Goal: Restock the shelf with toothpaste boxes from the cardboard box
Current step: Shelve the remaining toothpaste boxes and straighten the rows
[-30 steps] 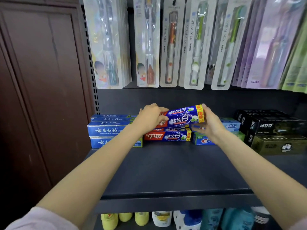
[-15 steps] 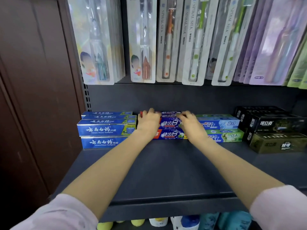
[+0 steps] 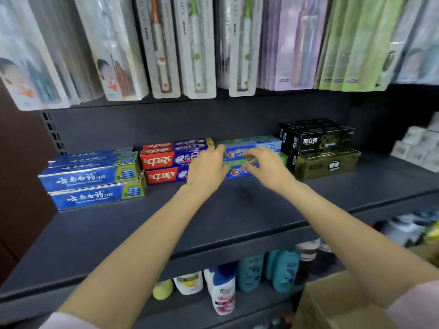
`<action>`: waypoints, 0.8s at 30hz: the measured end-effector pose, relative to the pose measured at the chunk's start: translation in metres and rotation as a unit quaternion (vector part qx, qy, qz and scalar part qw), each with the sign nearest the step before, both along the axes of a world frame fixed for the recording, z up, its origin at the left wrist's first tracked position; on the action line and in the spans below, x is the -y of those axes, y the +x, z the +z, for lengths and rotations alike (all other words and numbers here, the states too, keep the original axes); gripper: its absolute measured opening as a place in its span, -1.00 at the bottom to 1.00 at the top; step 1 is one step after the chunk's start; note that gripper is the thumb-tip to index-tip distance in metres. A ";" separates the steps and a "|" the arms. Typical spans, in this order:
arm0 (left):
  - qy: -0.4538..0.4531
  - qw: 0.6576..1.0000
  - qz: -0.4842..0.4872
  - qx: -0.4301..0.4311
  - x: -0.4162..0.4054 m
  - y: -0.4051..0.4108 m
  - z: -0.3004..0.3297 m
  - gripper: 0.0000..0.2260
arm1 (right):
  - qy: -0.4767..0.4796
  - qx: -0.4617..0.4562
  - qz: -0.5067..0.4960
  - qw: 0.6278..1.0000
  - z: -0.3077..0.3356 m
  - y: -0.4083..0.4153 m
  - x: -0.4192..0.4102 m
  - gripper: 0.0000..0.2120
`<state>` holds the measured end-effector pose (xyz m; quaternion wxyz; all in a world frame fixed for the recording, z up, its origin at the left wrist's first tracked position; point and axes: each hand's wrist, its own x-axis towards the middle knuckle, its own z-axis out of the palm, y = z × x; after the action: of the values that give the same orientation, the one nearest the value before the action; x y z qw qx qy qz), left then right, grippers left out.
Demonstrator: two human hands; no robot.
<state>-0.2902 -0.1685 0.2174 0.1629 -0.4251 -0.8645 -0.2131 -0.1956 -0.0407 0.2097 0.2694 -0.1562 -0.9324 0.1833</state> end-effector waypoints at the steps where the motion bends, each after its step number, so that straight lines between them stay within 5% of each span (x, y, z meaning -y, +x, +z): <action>1: 0.014 0.999 -0.014 0.026 -0.010 0.014 -0.002 -0.77 | -0.012 0.003 -0.012 1.000 -0.001 0.017 -0.009 -0.75; 11: -0.014 0.984 -0.169 0.051 -0.148 0.214 -0.038 -0.83 | -0.050 0.033 -0.105 0.993 -0.028 0.242 -0.136 -0.83; 24: -0.211 0.937 -0.147 0.238 -0.344 0.355 -0.180 -0.78 | -0.112 0.304 -0.151 0.934 -0.177 0.402 -0.340 -0.70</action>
<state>0.0651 0.1752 0.0369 -0.1742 -0.5090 -0.8308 -0.1423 0.2061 0.2997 0.0328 -0.0219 -0.3729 -0.9084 0.1878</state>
